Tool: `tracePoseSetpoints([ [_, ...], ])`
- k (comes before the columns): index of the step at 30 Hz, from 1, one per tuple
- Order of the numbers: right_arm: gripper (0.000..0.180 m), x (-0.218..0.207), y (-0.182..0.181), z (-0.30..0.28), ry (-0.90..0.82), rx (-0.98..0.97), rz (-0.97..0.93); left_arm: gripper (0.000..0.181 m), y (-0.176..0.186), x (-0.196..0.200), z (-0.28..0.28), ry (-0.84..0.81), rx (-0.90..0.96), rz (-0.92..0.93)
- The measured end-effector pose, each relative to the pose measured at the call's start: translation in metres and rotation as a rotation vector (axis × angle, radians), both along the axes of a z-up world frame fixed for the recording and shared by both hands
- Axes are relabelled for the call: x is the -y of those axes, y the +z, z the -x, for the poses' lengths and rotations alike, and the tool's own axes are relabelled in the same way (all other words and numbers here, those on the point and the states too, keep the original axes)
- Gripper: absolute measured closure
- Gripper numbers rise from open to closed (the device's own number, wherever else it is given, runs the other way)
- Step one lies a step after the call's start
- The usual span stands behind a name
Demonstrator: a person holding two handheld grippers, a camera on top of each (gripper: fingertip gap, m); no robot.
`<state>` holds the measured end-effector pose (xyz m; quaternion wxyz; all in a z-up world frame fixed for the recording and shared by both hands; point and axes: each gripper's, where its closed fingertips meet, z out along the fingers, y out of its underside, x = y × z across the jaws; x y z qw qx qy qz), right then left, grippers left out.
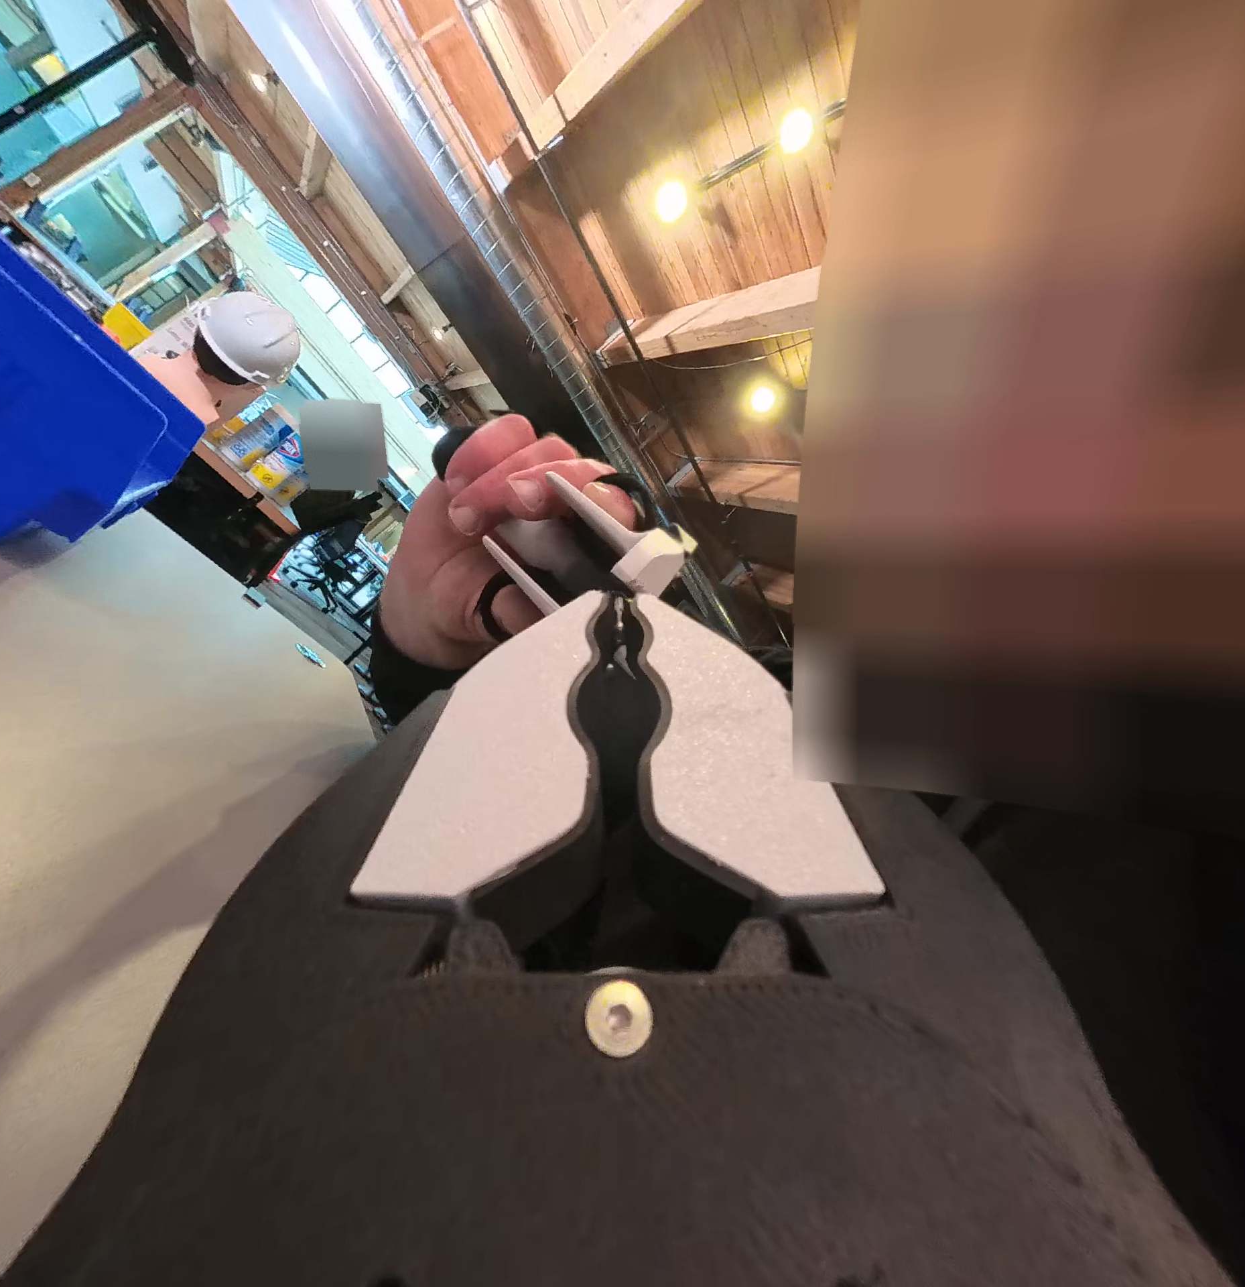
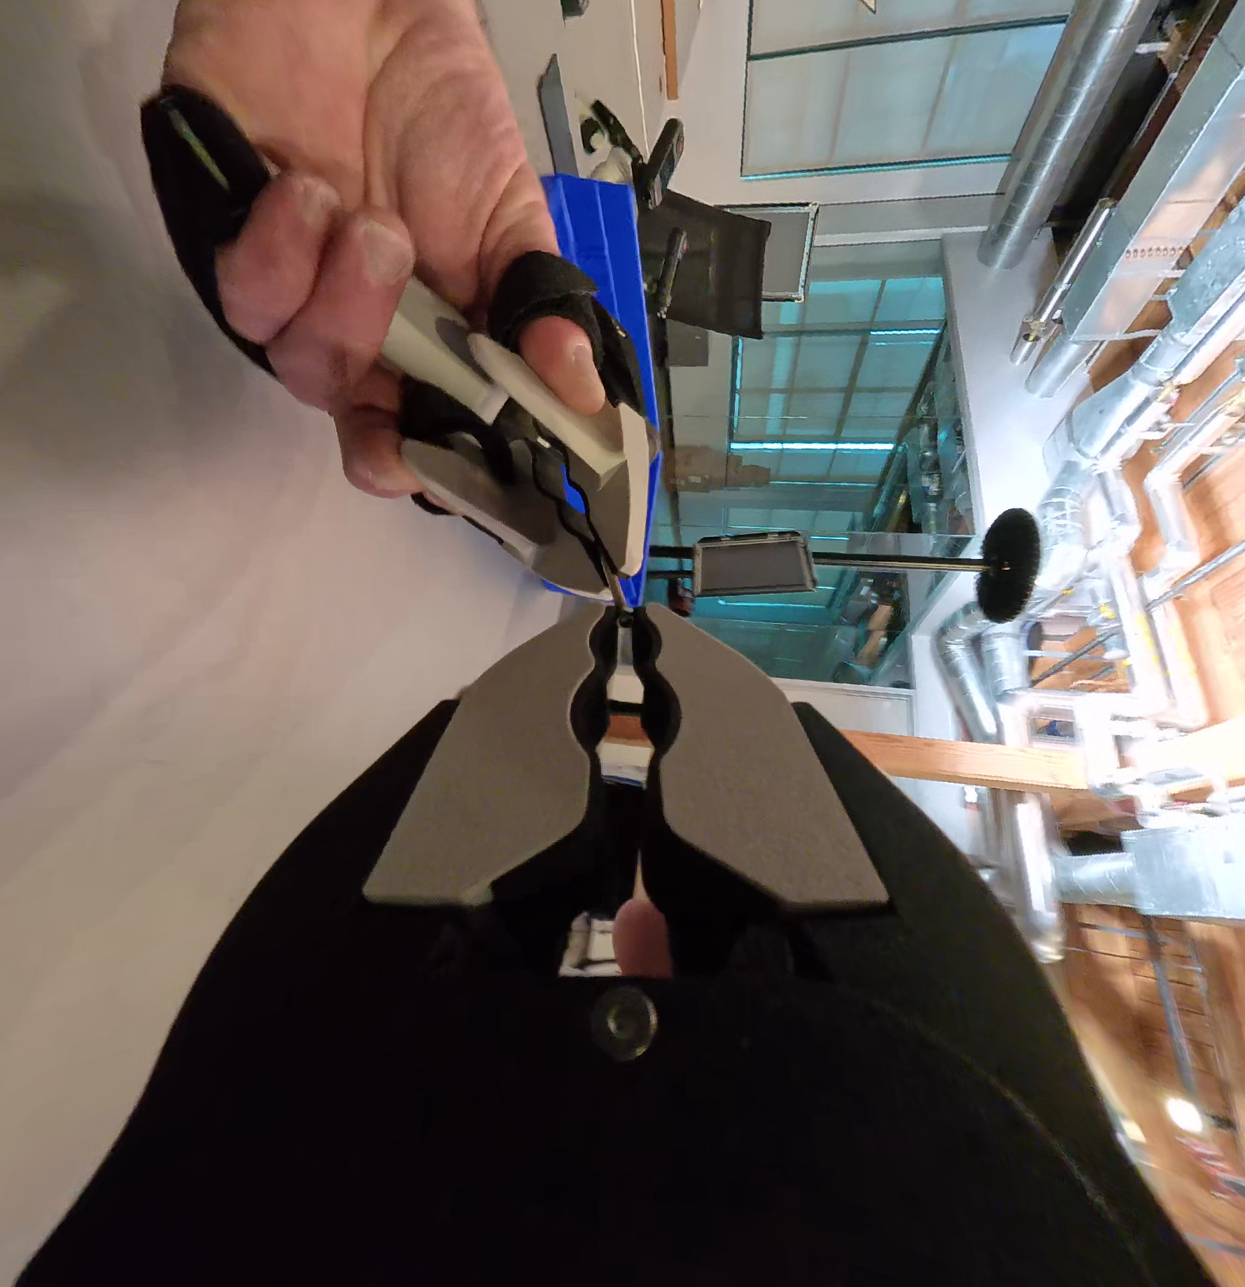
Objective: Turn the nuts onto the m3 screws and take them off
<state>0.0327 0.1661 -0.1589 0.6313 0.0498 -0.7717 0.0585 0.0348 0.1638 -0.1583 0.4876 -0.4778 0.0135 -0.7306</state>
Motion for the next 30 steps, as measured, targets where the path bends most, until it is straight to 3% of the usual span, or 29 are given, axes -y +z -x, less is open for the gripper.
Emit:
tracePoseSetpoints([
  [8,0.175,-0.006,0.011,-0.001,0.05,0.159,0.555,0.156,0.005,-0.001,-0.003,0.206,-0.305,-0.181],
  [10,0.175,-0.007,0.006,0.0,0.06,0.214,0.683,0.157,0.01,-0.001,0.002,0.272,-0.345,-0.235],
  [15,0.175,-0.004,-0.001,-0.003,0.138,0.33,1.012,0.159,0.0,-0.007,0.0,0.382,-0.669,-0.334],
  [18,0.175,-0.006,0.002,-0.004,0.184,0.389,1.202,0.16,0.001,-0.008,0.002,0.426,-0.737,-0.382],
  [24,0.175,-0.009,0.0,-0.004,0.238,0.476,1.407,0.17,0.0,-0.007,-0.002,0.456,-0.878,-0.47],
  [30,0.175,-0.009,0.0,-0.003,0.261,0.499,1.476,0.177,0.001,-0.007,-0.003,0.473,-0.905,-0.494],
])
